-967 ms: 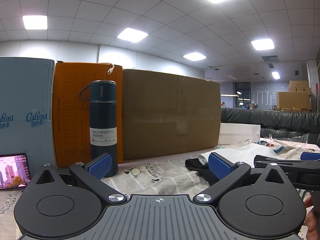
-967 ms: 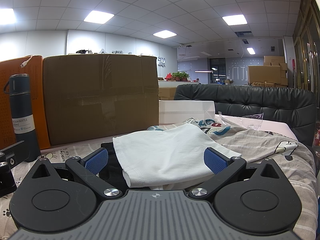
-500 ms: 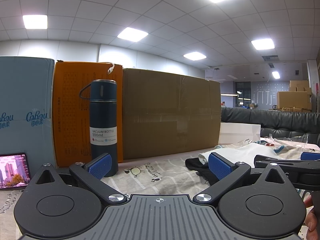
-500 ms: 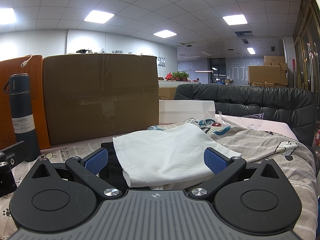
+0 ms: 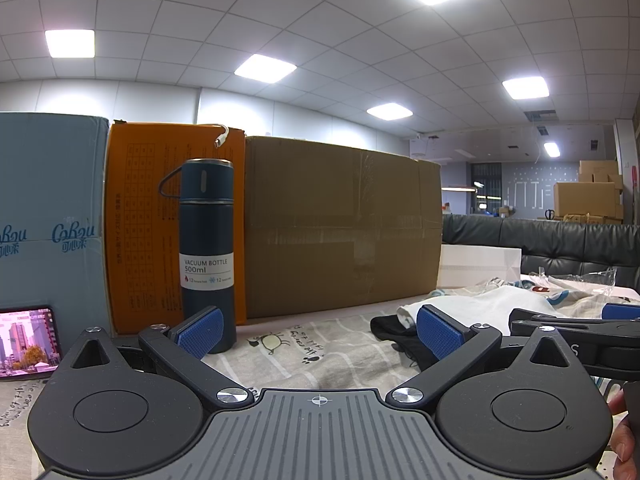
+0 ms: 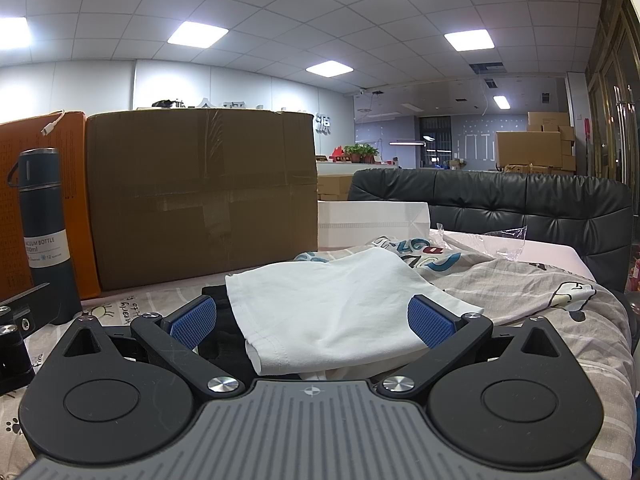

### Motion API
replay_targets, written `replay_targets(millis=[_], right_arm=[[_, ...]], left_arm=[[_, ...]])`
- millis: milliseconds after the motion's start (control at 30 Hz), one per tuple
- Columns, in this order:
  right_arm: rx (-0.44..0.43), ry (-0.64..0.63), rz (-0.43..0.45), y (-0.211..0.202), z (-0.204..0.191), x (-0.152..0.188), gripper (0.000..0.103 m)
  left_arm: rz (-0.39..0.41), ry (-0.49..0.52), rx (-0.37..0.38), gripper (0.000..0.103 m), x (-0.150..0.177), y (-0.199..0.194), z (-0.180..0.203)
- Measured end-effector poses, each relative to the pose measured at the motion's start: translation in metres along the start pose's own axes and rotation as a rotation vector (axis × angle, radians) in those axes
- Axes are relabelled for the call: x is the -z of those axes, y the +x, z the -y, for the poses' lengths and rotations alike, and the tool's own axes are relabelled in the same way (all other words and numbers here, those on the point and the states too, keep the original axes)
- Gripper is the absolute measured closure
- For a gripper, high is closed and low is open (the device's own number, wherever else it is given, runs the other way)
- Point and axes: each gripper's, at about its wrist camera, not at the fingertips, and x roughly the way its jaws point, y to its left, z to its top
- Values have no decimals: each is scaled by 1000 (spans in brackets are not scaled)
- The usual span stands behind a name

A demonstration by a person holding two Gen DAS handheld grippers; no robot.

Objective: Fold clothes

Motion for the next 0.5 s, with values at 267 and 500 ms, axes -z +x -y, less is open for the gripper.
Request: replay_targets(millis=[267, 500], right_arm=[[0, 0, 2, -3, 0, 0, 0], [1, 0, 3, -4, 1, 0, 0]], left_arm=[[0, 1, -1, 0, 0, 0, 1], [0, 1, -1, 0, 0, 0, 1]])
